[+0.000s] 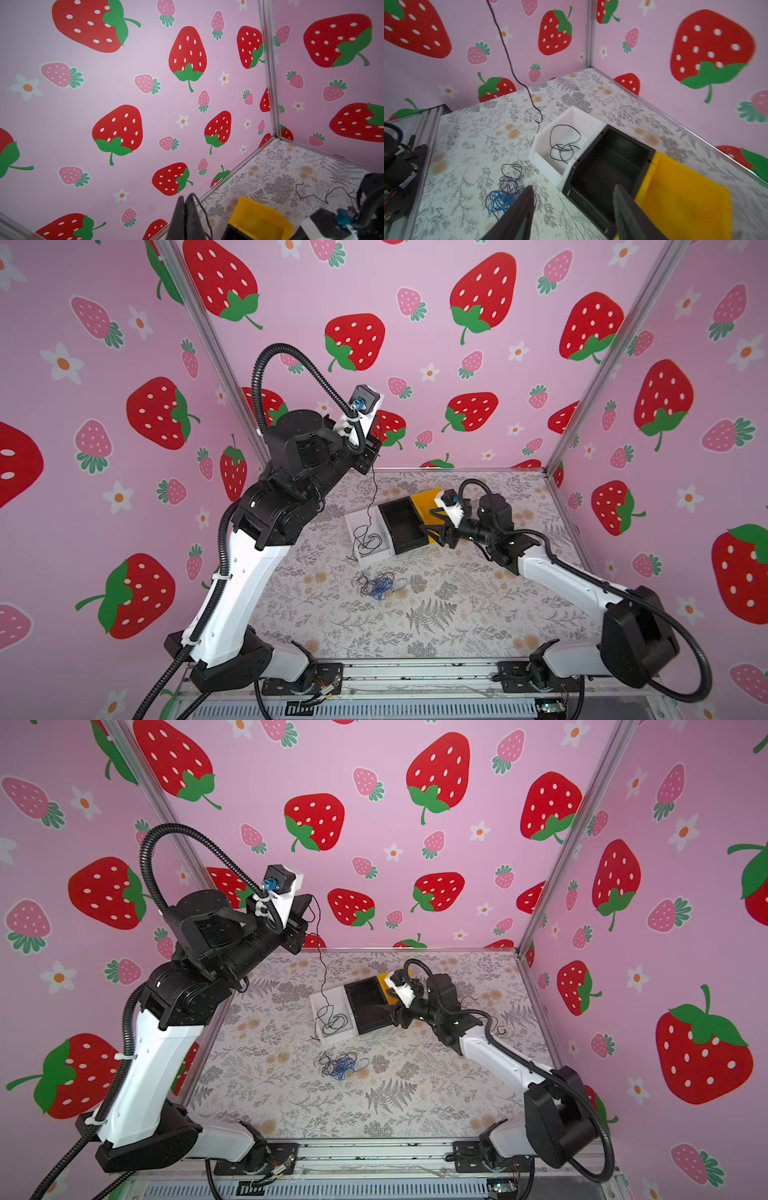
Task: Untangle the cables
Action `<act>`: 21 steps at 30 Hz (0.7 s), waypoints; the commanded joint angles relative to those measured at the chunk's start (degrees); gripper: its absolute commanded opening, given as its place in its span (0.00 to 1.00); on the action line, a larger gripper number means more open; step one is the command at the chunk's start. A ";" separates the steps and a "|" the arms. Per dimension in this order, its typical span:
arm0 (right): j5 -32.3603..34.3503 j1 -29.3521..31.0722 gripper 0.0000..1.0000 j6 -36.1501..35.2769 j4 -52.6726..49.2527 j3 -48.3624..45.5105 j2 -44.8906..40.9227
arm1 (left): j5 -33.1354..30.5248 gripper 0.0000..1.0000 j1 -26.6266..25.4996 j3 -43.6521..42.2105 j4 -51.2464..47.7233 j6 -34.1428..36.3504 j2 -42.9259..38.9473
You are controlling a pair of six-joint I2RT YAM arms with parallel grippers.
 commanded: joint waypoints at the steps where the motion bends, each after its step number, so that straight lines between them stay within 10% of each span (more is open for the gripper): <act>1: -2.16 4.64 0.63 0.27 5.39 6.66 7.96 | 0.75 0.00 0.23 2.08 2.00 -0.14 -0.91; 14: -7.56 11.63 0.52 3.52 9.52 21.21 27.23 | 0.87 0.00 0.24 0.38 2.67 0.07 -2.12; 21: -5.48 11.66 0.06 7.47 14.93 24.21 30.83 | -0.93 0.00 0.24 -0.38 2.88 1.61 -3.33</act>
